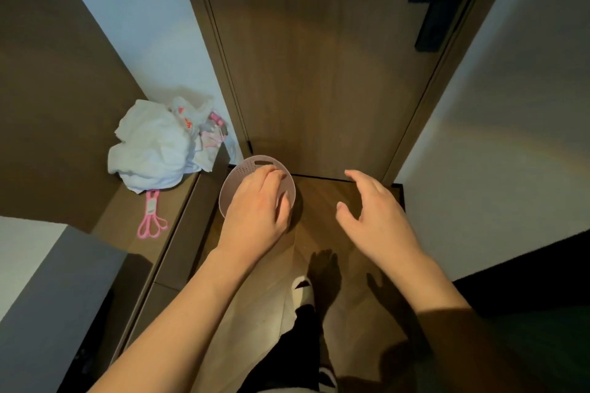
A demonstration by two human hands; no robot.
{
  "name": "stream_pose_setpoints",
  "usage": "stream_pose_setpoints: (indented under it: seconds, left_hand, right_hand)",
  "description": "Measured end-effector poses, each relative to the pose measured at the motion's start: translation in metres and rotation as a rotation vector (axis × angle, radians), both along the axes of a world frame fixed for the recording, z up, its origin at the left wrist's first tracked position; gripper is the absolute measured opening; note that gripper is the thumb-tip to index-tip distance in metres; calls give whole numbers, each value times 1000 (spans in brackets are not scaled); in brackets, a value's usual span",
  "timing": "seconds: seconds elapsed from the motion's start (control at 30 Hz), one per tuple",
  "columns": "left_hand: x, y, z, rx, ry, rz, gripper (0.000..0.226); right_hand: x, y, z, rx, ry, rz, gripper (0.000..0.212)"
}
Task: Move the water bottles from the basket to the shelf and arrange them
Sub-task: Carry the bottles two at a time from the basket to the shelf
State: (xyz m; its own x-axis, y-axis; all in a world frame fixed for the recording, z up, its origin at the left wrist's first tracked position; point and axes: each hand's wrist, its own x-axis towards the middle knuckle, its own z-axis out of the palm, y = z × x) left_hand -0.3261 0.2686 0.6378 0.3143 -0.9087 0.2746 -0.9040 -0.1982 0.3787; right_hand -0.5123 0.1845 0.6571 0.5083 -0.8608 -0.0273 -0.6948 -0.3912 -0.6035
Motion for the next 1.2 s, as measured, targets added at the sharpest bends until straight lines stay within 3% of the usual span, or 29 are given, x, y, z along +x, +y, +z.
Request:
stream_pose_setpoints:
  seconds: [0.23, 0.33, 0.53, 0.77, 1.0, 1.2]
  left_hand:
    - [92, -123, -19, -31, 5, 76, 33]
    - [125, -175, -17, -49, 44, 116, 33]
    - [173, -254, -6, -72, 75, 166, 33]
    - [222, -281, -35, -22, 174, 395, 32]
    - [248, -299, -50, 16, 220, 747, 30]
    - [252, -286, -89, 150, 317, 916, 32]
  right_hand:
    - [90, -134, 2, -28, 52, 109, 56]
    - [125, -187, 5, -129, -17, 134, 53]
    - [185, -270, 10, -83, 55, 214, 56]
    - [268, -348, -10, -5, 114, 386, 57]
    - [352, -412, -42, -7, 195, 800, 60]
    - [401, -416, -87, -20, 199, 1051, 56]
